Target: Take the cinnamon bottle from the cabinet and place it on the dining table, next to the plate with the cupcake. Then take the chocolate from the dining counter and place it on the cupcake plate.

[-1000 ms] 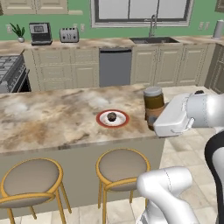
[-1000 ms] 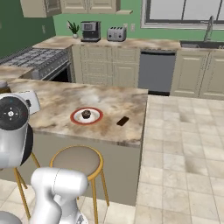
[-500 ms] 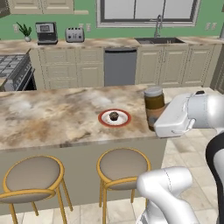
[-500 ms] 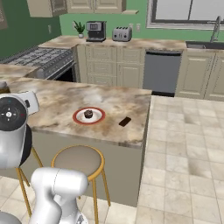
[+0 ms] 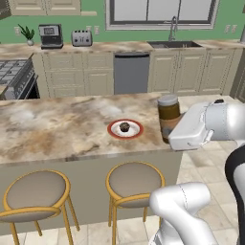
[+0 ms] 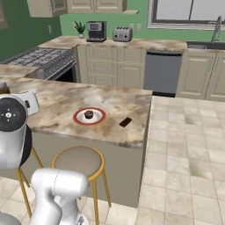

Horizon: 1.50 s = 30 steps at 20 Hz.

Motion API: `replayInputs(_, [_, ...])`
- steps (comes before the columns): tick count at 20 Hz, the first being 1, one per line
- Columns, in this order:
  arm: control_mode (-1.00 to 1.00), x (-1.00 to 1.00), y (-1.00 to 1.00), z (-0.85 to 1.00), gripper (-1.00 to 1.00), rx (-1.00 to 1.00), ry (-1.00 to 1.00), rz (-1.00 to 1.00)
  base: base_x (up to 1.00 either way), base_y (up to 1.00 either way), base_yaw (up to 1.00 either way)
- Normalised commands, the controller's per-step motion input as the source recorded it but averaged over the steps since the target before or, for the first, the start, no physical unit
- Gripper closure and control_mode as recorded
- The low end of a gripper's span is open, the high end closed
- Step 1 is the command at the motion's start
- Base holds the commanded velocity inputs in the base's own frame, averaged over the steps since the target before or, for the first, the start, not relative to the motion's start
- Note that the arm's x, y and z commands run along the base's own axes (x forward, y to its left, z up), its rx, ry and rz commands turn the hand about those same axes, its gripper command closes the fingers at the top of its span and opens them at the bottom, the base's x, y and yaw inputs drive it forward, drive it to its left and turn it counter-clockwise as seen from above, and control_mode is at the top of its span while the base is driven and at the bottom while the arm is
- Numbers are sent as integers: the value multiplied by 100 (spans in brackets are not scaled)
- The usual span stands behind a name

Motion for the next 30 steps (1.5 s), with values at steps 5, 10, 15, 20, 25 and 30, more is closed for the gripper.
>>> replayInputs(5, [-100, 40, 8, -4, 100, -6, 2, -29, 2, 0, 0])
replayInputs(10, [-100, 61, 24, -1, 100, -16, 0, -43, 0, 0, 0])
replayInputs(15, [-100, 64, 26, -15, 100, -20, 0, -42, 0, 0, 0])
replayInputs(20, [-100, 53, 25, -34, 100, -4, 0, -51, 0, 0, 0])
replayInputs(25, [-100, 8, 6, -49, 100, 0, -1, -26, 0, 0, 0])
replayInputs(30, [-100, 26, 3, -45, 100, -2, -11, -10, 0, 0, 0])
